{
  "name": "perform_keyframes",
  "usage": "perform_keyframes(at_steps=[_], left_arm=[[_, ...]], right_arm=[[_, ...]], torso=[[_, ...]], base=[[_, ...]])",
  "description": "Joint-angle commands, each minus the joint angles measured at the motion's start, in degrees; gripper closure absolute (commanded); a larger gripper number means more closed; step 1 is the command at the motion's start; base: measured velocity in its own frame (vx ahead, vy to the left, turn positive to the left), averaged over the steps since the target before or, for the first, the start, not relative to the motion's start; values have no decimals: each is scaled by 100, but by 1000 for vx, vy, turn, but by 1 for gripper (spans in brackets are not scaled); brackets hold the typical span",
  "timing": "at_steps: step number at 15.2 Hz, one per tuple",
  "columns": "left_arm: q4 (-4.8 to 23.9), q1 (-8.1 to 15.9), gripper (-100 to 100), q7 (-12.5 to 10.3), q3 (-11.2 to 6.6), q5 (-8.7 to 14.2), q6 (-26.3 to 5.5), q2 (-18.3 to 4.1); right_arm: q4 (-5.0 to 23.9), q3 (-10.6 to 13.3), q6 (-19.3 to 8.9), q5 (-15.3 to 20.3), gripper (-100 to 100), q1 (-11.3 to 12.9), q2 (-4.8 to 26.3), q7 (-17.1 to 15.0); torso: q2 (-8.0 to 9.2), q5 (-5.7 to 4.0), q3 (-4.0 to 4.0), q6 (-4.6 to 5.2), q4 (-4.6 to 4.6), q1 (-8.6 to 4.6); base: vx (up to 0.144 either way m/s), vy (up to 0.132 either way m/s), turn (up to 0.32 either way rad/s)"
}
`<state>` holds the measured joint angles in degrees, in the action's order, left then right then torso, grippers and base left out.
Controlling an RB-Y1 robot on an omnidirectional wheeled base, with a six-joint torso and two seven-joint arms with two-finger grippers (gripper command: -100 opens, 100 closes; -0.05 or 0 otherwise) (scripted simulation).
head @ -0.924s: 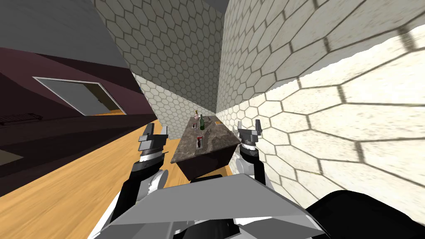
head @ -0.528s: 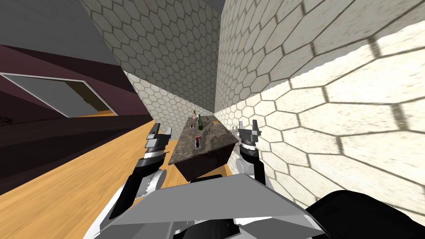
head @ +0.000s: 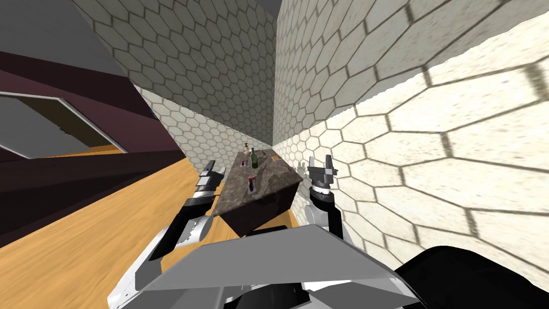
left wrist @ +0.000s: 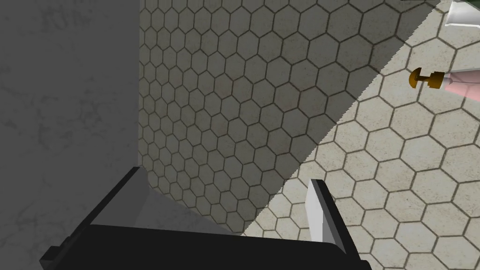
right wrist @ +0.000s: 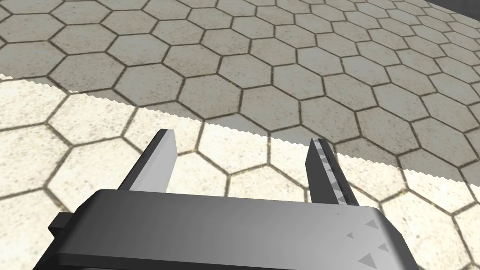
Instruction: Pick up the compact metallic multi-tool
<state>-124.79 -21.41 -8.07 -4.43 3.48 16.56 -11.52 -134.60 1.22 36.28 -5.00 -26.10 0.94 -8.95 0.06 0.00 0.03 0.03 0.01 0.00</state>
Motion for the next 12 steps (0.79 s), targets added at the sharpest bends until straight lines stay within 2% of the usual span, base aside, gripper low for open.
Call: perform_keyframes(at_steps=[1,2,3,4,5,6,8,9,11,12], left_arm=[[144,98,-100,-81,-26,45,-209,-96],[316,222,-100,-183,-74,112,-384,-224],[316,222,-100,-183,-74,112,-454,-224],[499,355,-100,-292,-124,184,-614,-349],[499,355,-100,-292,-124,184,-714,-349],[640,494,-100,-406,-178,260,-873,-471],[691,494,-100,-406,-178,260,-987,-471],[891,639,-100,-525,-233,338,-1165,-590],[891,639,-100,-525,-233,338,-1273,-590],[1099,789,-100,-649,-291,420,-1430,-707]], right_arm=[[0,0,0,0,0,0,0,0],[0,0,0,0,0,0,0,0],[0,0,0,0,0,0,0,0],[0,0,0,0,0,0,0,0],[0,0,0,0,0,0,0,0],[0,0,0,0,0,0,0,0],[0,0,0,0,0,0,0,0],[0,0,0,0,0,-1,0,0],[0,0,0,0,0,0,0,0],[0,-1,0,0,0,-1,0,0]], torso=[[0,0,0,0,0,0],[0,0,0,-1,0,0],[1,0,0,1,0,0],[1,0,1,-1,0,0],[1,0,1,0,0,-1],[1,0,1,-1,0,-1],[0,0,0,-1,0,-1],[-1,0,0,-3,0,0],[-2,0,-1,-1,0,0],[-2,0,-1,-3,0,0]], base=[[-21,-3,-129],[-23,-9,-174],[-21,-7,-157],[-21,-9,-185],[-20,-7,-168],[-22,-10,-206],[-17,-4,-112],[-12,-9,-167],[-13,-5,-116],[-11,-9,-177]])
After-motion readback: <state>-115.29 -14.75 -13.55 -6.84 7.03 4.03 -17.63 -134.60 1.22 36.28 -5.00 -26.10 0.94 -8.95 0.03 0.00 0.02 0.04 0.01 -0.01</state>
